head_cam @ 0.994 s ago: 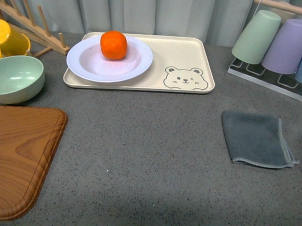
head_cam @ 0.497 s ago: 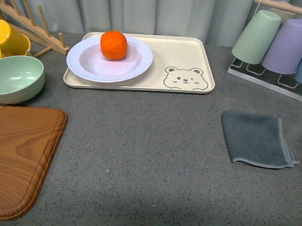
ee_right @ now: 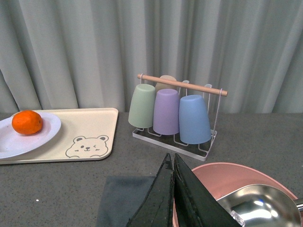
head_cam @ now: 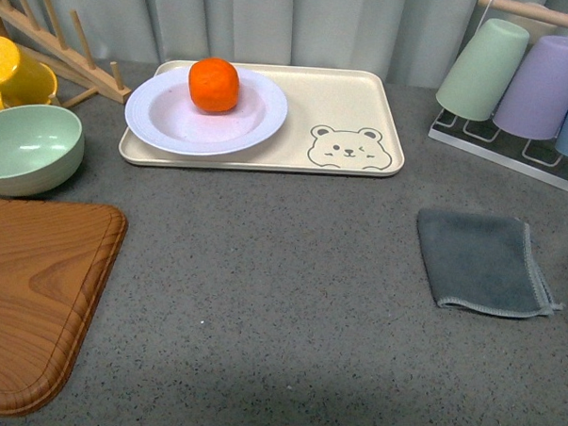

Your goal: Place orange and plate with both arms

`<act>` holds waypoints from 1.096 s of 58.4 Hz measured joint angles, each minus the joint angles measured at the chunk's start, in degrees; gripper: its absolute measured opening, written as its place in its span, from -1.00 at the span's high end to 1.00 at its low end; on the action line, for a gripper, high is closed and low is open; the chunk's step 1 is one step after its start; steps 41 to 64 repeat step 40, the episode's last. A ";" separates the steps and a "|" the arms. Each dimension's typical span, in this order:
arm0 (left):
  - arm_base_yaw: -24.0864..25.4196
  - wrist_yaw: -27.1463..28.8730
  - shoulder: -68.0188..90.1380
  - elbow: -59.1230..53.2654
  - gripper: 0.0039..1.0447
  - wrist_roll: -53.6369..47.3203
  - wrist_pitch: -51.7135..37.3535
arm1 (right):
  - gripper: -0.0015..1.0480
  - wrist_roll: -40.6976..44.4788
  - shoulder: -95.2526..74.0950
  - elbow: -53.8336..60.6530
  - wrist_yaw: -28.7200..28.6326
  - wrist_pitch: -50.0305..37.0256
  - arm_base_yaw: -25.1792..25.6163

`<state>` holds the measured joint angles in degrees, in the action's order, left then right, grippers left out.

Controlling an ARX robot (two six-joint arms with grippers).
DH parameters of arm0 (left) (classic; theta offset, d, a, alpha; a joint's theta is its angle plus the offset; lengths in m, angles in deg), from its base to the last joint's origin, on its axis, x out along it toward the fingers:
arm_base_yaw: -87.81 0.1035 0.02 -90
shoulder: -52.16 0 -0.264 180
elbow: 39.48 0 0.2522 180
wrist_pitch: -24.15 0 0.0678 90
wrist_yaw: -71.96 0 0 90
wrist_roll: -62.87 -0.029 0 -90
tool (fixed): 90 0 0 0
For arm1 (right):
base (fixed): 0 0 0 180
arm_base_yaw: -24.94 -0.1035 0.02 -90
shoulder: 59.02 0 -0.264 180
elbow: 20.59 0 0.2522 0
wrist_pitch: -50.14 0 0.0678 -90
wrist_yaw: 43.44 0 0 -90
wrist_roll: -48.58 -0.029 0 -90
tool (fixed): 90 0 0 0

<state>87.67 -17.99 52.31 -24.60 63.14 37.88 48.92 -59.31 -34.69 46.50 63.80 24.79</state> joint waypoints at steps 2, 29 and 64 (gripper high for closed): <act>0.00 0.00 0.00 0.00 -0.88 0.00 0.00 | 0.98 0.00 0.00 0.00 0.02 0.02 0.00; 0.00 0.00 -0.02 0.00 -0.88 0.00 0.00 | -0.60 0.02 0.04 0.00 0.00 0.02 0.00; 0.00 0.00 -0.02 0.00 -0.88 0.00 0.00 | -0.81 -0.13 0.04 0.00 0.00 0.02 0.00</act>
